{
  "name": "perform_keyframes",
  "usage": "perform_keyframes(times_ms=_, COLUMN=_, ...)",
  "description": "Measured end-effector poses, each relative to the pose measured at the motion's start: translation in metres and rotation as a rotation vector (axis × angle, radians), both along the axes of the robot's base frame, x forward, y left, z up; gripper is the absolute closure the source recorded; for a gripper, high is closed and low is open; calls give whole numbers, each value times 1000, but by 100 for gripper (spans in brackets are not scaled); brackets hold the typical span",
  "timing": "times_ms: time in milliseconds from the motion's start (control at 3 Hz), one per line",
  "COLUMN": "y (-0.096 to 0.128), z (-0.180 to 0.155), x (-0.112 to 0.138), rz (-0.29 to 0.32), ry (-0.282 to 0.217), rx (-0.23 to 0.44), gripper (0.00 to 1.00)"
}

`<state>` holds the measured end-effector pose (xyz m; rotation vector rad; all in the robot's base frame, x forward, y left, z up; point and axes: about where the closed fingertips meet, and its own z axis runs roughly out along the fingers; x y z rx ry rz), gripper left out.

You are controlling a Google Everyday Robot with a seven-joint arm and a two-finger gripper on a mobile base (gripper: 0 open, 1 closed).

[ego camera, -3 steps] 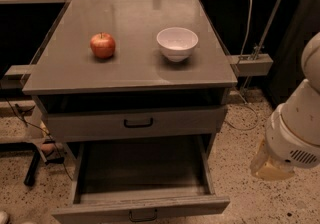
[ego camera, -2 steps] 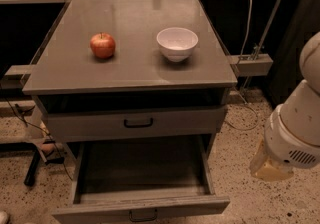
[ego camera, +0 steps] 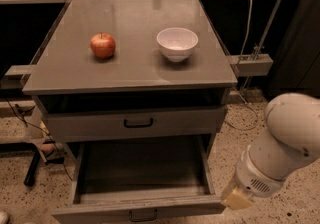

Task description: Close middle drawer

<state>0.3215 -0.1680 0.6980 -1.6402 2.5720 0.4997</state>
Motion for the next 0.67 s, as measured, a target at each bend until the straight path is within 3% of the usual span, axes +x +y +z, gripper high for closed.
perform_keyframes(times_ms=333, y=16, z=-59, x=5, rz=-58, ry=66, rx=69, gripper=100)
perform_keyframes(times_ms=667, y=16, z=-59, x=5, rz=-58, ry=66, rx=69, gripper=100)
